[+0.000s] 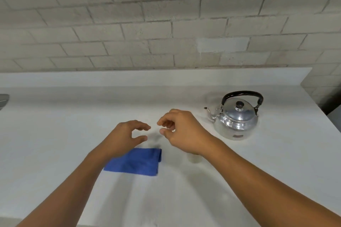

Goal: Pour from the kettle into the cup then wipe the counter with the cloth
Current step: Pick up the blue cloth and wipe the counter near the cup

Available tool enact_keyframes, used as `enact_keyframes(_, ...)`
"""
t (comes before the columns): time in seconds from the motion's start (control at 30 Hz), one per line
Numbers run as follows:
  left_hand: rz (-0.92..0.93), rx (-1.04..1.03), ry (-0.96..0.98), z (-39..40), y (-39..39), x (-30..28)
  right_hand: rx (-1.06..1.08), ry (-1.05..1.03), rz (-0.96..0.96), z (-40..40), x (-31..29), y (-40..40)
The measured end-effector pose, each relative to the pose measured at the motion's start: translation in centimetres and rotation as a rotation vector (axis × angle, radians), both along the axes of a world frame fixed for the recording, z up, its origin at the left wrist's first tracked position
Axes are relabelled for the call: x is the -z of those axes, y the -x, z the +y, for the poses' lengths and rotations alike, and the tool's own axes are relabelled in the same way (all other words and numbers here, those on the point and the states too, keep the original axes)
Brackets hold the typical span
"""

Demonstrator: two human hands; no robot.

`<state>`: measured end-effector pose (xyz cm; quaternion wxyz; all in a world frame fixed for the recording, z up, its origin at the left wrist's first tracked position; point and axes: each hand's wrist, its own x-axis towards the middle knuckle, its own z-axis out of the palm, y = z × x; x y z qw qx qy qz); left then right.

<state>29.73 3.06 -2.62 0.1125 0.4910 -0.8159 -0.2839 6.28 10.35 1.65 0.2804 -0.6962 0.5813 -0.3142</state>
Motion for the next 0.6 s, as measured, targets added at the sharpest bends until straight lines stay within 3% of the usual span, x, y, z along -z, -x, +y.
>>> enact_keyframes(0.27, -0.208, 0.003, -0.068, 0.0, -6.7, 4.5, -0.011, -0.248, 0.219, -0.1, 7.3, -7.2)
enact_keyframes(0.6, -0.231, 0.019, -0.031, 0.4, -9.4, 7.1, 0.076, -0.203, 0.472, 0.9, 11.7, -9.3)
